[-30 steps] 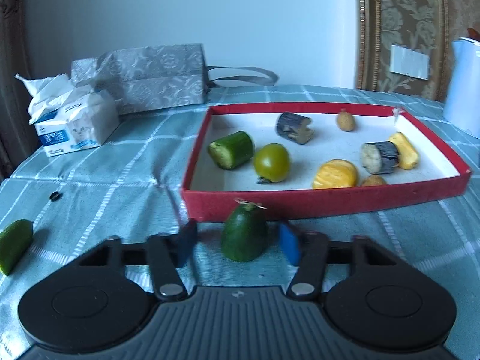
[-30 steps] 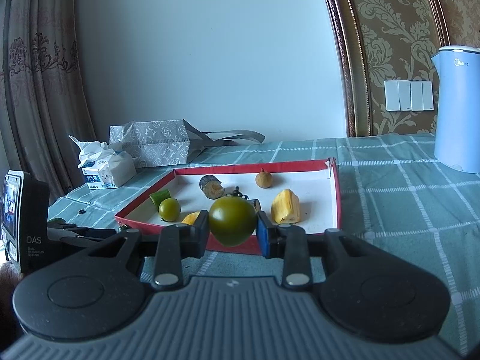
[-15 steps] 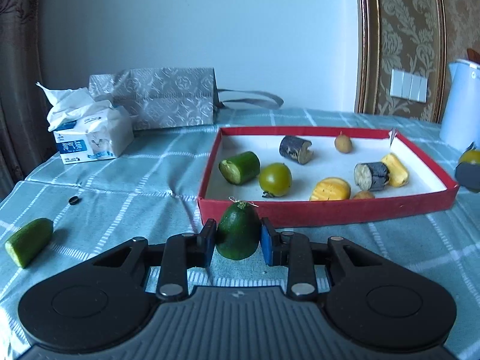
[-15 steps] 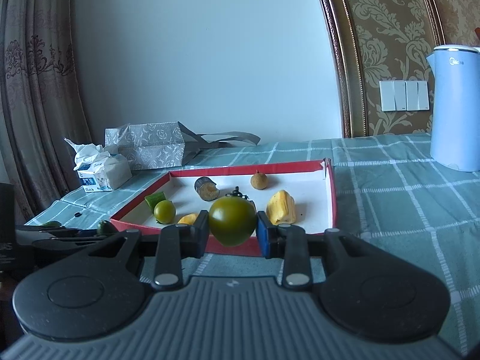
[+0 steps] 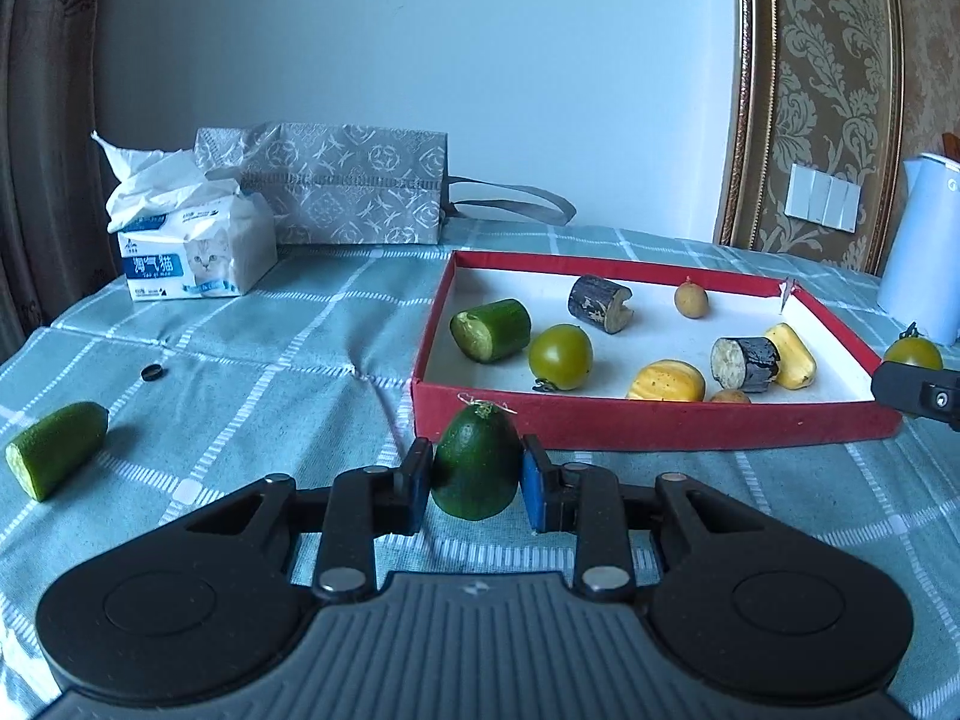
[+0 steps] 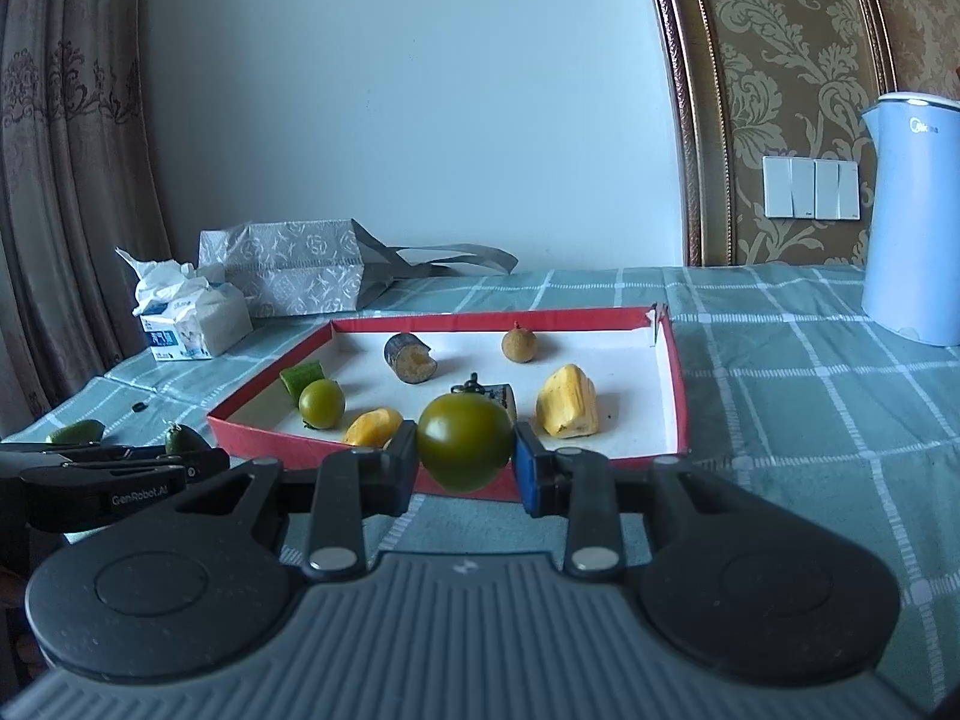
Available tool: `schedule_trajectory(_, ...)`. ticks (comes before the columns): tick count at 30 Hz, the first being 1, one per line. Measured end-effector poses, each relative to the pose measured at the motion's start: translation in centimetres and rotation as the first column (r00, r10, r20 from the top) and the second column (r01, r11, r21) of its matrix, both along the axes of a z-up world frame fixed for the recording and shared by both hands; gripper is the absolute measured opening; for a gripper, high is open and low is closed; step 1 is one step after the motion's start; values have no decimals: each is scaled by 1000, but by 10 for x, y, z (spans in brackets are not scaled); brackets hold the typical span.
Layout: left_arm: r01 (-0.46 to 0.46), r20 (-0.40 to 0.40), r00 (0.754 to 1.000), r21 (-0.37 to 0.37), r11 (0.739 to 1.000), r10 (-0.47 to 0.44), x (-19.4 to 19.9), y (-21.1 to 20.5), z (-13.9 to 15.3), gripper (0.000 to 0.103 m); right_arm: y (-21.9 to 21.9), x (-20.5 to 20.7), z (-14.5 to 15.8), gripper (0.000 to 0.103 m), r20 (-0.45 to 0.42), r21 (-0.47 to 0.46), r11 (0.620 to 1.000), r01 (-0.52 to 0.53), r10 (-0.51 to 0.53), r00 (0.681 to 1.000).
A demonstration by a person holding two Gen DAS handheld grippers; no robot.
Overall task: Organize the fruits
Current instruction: 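Lower the green tomato into the red tray and open the right tool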
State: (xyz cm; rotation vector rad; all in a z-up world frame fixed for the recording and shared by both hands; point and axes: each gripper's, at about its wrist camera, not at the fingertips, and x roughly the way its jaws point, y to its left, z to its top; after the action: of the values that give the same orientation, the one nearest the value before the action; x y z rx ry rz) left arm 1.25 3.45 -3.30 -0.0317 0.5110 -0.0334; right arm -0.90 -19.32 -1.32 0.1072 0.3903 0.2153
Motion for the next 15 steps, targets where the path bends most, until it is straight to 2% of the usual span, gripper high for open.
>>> schedule_trajectory(7,-15,-11,1000,-16,1000,15,2,4,-2,29,16,21,11,31,9,-28,1000,-8,9,1000)
schedule_trajectory(15,-15,-22,1000,-23,1000,14,4,5,-3,29,35,71,28,31,7,-62,998,-7,7,1000)
